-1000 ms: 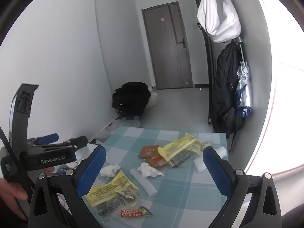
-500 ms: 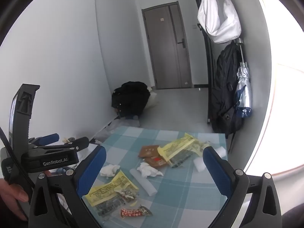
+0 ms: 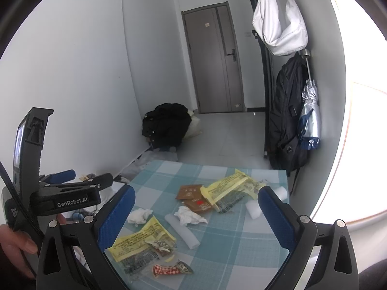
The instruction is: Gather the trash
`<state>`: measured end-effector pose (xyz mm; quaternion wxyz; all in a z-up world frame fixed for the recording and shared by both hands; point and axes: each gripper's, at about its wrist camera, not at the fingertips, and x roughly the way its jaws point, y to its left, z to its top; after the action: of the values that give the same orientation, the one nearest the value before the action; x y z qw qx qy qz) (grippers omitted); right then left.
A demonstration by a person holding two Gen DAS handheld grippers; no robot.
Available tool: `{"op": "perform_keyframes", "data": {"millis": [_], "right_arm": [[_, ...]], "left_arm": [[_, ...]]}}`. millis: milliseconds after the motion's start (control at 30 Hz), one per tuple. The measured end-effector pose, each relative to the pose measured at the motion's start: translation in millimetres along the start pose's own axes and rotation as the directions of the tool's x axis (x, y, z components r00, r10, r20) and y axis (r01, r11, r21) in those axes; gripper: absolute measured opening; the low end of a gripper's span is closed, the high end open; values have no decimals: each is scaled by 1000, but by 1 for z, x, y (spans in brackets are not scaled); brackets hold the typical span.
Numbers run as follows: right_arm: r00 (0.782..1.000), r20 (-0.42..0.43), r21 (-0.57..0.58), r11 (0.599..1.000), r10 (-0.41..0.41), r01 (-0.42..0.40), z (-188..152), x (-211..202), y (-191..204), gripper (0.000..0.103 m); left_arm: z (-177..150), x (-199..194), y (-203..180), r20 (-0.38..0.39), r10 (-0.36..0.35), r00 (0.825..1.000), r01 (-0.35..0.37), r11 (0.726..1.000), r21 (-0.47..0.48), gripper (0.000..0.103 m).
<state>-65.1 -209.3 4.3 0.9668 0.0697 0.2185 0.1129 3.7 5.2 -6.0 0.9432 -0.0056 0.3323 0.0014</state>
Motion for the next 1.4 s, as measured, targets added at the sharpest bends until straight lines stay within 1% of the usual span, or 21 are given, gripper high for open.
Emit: {"op": "perform_keyframes", "data": {"millis": [167, 467, 967, 1233, 1400], "right_arm": [[1000, 1, -2, 1000, -2, 2, -1, 0, 1, 103], [1000, 2, 1, 1000, -12, 12, 1, -1, -2, 103], [1000, -8, -3, 1000, -4, 4, -1, 2, -4, 103], [1000, -18, 6, 1000, 4, -4, -3, 4, -4, 103], [1000, -25, 6, 1000, 13, -13, -3, 7, -4, 103]], "left_arm": [[-1, 2, -2, -14, -18, 1000, 18, 1000, 13, 102], [-2, 0, -5, -15, -30, 999, 30, 999, 31, 102], [-2, 2, -2, -19, -46, 999, 46, 999, 18, 102], [0, 4, -2, -32, -67, 997, 67, 998, 5, 102], [1, 6, -2, -46, -77, 996, 78, 997, 14, 102]]}}
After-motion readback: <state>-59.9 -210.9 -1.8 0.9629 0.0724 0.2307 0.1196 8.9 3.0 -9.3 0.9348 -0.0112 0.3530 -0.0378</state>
